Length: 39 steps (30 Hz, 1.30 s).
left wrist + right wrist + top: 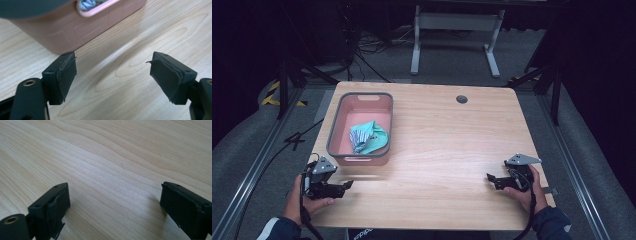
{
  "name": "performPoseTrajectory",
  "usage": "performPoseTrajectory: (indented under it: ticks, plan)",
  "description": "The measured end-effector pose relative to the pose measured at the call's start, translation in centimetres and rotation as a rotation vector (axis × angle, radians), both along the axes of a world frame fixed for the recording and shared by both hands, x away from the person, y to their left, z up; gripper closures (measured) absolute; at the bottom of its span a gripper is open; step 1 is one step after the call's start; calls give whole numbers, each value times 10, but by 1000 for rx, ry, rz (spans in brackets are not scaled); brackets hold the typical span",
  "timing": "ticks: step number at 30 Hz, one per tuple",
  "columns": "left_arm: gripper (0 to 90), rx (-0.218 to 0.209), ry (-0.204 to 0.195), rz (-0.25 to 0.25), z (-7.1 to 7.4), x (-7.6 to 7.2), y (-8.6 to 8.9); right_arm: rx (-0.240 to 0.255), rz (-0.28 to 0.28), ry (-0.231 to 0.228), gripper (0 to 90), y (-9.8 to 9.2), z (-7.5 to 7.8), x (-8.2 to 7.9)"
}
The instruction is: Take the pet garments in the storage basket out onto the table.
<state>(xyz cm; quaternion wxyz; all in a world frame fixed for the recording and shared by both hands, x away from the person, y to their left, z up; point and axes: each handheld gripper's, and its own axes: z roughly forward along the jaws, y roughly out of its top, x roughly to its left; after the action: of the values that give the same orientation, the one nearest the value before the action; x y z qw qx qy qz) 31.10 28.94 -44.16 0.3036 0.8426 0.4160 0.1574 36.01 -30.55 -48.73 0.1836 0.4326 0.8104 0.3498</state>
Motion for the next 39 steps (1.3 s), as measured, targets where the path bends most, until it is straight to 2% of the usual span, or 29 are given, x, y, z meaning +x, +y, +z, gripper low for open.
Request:
performPoseTrajectory:
  ticks: [7,13,17,18,22,26,27,28,30,32,34,39]
  plan:
    - [225,-42,-16,26,15,-4,5,0,0,0,94,0,0,0]
    - [220,-25,-33,21,24,-6,6,0,0,0,95,0,0,0]
    - [219,-27,-67,20,33,-7,6,0,1,0,95,0,0,0]
    - [219,-10,-81,15,36,-6,7,0,1,0,94,0,0,0]
    - [219,-21,-95,14,43,-5,6,0,1,0,95,0,0,0]
    - [217,-19,-102,22,48,-1,4,0,2,0,95,0,0,0]
    - [217,-8,-114,10,50,0,5,0,2,0,94,0,0,0]
    - [217,-24,-113,20,51,1,3,0,3,0,95,0,0,0]
    - [216,-29,-125,16,58,4,1,0,3,0,94,0,0,0]
    - [216,-14,-139,26,65,8,-3,0,3,0,95,0,0,0]
    - [216,-6,-141,22,68,11,-5,0,3,0,94,0,0,0]
    - [216,-26,-132,-1,80,28,-17,0,3,0,94,0,0,0]
